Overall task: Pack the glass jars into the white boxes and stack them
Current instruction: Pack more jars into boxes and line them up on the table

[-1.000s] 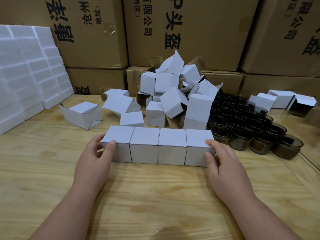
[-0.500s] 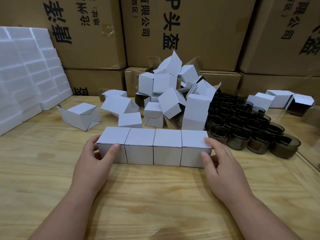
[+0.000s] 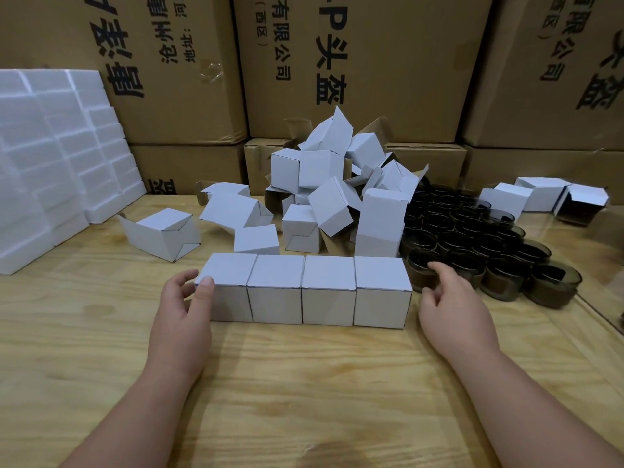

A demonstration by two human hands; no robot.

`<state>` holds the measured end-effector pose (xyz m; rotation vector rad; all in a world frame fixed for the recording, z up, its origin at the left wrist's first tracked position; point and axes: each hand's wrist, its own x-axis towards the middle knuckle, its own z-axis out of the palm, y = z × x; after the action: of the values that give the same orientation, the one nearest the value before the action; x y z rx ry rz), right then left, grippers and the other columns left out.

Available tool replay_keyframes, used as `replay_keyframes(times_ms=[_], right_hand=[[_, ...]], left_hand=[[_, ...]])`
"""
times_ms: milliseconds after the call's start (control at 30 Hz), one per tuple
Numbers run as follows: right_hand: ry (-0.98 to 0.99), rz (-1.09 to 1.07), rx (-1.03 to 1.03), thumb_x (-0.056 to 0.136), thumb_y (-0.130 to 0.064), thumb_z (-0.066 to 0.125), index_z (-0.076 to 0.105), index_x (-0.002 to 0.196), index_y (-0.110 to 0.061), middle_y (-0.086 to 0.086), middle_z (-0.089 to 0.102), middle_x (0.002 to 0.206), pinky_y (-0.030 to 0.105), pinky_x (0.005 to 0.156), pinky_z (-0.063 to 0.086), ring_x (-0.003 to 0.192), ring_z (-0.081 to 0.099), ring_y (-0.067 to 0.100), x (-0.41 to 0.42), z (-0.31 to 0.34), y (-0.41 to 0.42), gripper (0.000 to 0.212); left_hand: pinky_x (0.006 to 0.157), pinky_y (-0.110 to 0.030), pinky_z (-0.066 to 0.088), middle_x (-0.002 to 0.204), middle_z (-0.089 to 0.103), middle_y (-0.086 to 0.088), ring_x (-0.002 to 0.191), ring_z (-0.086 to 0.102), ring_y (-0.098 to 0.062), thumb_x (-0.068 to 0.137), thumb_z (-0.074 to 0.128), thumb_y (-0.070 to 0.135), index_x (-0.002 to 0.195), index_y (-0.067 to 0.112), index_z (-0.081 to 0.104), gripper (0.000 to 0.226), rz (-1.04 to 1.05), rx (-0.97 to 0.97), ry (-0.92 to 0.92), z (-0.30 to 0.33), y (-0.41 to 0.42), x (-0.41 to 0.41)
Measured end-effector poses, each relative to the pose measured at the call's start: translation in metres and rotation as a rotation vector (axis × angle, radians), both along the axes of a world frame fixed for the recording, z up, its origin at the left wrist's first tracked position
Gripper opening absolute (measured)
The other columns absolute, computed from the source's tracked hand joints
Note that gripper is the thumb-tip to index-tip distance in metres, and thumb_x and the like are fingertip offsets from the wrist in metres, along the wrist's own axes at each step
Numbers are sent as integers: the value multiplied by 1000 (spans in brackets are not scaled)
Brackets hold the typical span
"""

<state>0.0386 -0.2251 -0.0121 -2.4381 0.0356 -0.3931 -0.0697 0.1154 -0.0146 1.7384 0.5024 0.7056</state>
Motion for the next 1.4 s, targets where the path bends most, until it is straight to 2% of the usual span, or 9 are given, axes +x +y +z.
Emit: replay_keyframes(times_ms=[67, 233, 400, 633, 800, 900, 1067, 1300, 1400], right_hand=[[4, -28, 1, 98, -28, 55, 49, 139, -32, -5, 54, 110, 33, 62, 44, 73, 53, 3, -7, 1, -2, 42], [13, -73, 40, 91, -36, 66, 55, 127, -33, -5, 37, 116, 33, 69, 44, 73, 50, 1, -37, 0, -16, 37], [34, -80, 38, 81, -50, 76, 51, 108, -36, -11, 36, 120, 43, 90, 50, 104, 57, 22, -60, -1, -26, 39], [1, -46, -48, 81, -54, 73, 45, 85, -35, -18, 51, 90, 37, 75, 42, 93, 47, 18, -58, 0, -24, 33], [-30, -40, -52, 80, -55, 71, 42, 83, -37, -21, 47, 88, 36, 73, 41, 89, 44, 16, -55, -5, -25, 35], [-37, -47, -62, 80, -58, 68, 39, 82, -39, -22, 45, 88, 35, 73, 41, 88, 43, 14, -55, -6, -25, 36], [-48, -45, -66, 80, -60, 64, 37, 80, -40, -22, 45, 88, 35, 73, 42, 88, 42, 13, -54, -8, -26, 34], [-51, -28, -62, 84, -58, 63, 42, 88, -38, -19, 50, 94, 37, 81, 47, 92, 46, 13, -56, -6, -26, 30], [-40, -23, -54, 85, -58, 63, 45, 91, -37, -20, 51, 97, 36, 82, 47, 93, 45, 12, -58, -5, -28, 28]], left_hand=[[90, -34, 49, 123, 64, 7, 108, 63, -7, 83, 50, 66, 125, 39, 52, 51, 22, -52, -46, 0, 1, 0], [77, -20, 40, 112, 61, 12, 103, 59, -6, 104, 56, 35, 123, 32, 53, 19, 134, -144, -128, 16, 5, 0], [86, -28, 44, 116, 61, 12, 111, 58, -10, 87, 62, 49, 114, 40, 53, 30, 138, 129, -180, 79, 15, 26], [75, -37, 51, 104, 61, 3, 98, 60, -25, 79, 63, 74, 142, 24, 42, 84, 37, 765, 652, 130, 9, 111], [88, -42, 52, 127, 59, -9, 112, 58, -33, 70, 63, 87, 148, 15, 38, 110, -4, 818, 933, 116, -4, 146], [91, -43, 54, 121, 56, -8, 110, 58, -32, 76, 64, 78, 147, 14, 40, 98, -29, 727, 896, 106, -9, 158], [60, -34, 43, 87, 49, -1, 82, 54, -21, 81, 69, 59, 137, 14, 44, 77, -40, 734, 828, 108, -21, 160], [55, -32, 46, 100, 53, -6, 78, 59, -25, 78, 63, 61, 139, 29, 35, 75, -16, 1061, 555, 144, -40, 132], [54, -30, 43, 101, 57, -1, 74, 61, -20, 76, 60, 55, 138, 41, 34, 69, -87, 904, 270, 169, -54, 101]])
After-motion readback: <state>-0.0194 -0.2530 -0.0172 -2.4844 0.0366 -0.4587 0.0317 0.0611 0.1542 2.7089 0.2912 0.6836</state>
